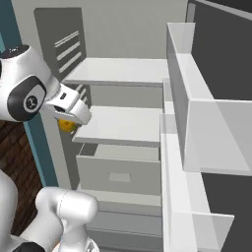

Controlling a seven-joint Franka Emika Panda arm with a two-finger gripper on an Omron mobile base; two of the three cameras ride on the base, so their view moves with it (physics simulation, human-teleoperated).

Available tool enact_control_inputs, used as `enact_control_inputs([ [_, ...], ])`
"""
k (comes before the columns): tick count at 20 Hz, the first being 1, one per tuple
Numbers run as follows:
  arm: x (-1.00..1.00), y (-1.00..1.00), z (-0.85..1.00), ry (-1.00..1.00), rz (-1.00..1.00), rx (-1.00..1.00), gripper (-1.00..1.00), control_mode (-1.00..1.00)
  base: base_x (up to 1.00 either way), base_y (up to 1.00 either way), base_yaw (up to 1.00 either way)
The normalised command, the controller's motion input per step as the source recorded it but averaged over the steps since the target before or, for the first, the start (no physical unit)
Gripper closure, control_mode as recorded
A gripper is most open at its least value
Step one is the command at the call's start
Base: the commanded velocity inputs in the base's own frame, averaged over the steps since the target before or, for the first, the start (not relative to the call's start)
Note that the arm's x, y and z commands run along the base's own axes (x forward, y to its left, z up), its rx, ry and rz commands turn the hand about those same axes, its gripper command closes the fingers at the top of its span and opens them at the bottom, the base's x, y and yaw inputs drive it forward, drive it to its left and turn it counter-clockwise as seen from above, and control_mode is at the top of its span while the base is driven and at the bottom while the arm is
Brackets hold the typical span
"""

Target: Retrieve a lemon from the fridge and place it on the cutting board with the fish.

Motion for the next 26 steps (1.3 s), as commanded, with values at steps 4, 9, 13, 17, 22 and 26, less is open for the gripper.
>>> enact_control_inputs([
  [4,-0.13,0.0,-0.42,0.08,0.0,-0.01,1.0,-1.0,0.0,0.0,0.0],
  [9,-0.01,0.0,-0.27,0.06,0.0,0.0,1.0,-1.0,0.0,0.0,0.0],
  [13,0.0,0.0,0.0,0.0,0.0,0.0,1.0,-1.0,0.0,0.0,0.0],
  [17,-0.13,0.0,0.0,0.0,0.0,0.0,1.0,-1.0,0.0,0.0,0.0],
  [22,0.0,0.0,0.0,0.0,0.0,0.0,1.0,1.0,-0.63,0.01,0.0],
  [26,0.0,0.0,0.0,0.0,0.0,0.0,1.0,1.0,-0.86,0.0,-0.04],
])
